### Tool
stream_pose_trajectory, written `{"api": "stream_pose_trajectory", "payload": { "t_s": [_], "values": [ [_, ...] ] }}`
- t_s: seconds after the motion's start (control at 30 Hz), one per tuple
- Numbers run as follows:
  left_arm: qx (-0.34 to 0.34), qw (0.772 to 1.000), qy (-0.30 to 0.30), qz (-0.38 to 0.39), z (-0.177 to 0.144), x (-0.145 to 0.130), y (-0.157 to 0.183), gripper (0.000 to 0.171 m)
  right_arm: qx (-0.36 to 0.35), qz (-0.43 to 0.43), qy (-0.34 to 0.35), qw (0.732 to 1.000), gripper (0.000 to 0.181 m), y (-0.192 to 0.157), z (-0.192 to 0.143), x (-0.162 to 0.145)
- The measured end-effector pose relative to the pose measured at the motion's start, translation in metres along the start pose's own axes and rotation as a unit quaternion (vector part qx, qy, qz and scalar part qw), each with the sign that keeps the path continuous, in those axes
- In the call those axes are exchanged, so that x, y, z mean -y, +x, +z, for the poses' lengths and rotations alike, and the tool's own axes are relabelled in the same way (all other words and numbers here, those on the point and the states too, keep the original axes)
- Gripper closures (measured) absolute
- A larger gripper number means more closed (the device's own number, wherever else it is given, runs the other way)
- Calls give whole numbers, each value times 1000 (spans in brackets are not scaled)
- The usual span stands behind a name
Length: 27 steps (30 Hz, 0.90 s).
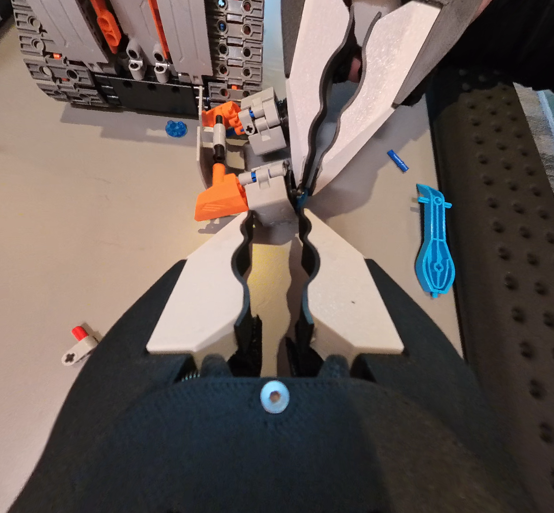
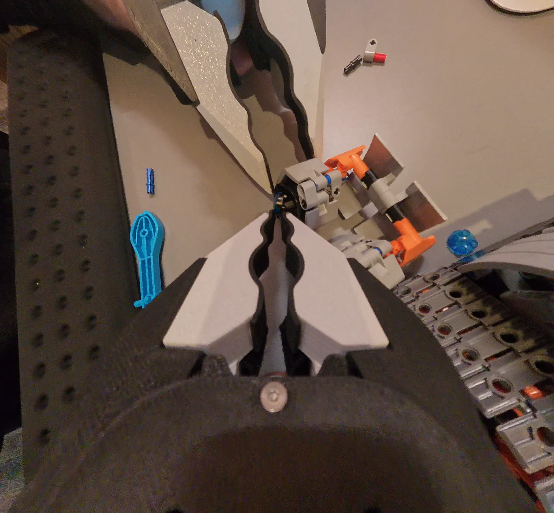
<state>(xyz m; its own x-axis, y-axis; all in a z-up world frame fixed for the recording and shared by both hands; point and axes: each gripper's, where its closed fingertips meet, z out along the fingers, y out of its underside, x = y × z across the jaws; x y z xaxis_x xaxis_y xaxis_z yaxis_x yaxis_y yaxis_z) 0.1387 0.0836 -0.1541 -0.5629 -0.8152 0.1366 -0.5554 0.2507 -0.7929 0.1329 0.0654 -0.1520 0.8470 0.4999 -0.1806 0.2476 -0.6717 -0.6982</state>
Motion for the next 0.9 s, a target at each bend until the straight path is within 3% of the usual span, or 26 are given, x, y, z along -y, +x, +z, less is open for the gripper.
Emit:
{"api": "stream_pose_trajectory", "payload": {
  "t_s": [0.2, 0.6, 0.9],
  "values": [
    [7, 1000, -10, 9, 1, 2, -3, 133, -2, 7, 5, 1000, 180, 3, -7, 0],
    [2, 1000, -6, 3, 8, 7, -6, 144, -8, 11, -6, 1000, 180, 8, -6, -3],
    [45, 998, -1, 40, 10, 9, -5, 144, -28, 23, -13, 999, 179, 10, -8, -7]
  ]
}}
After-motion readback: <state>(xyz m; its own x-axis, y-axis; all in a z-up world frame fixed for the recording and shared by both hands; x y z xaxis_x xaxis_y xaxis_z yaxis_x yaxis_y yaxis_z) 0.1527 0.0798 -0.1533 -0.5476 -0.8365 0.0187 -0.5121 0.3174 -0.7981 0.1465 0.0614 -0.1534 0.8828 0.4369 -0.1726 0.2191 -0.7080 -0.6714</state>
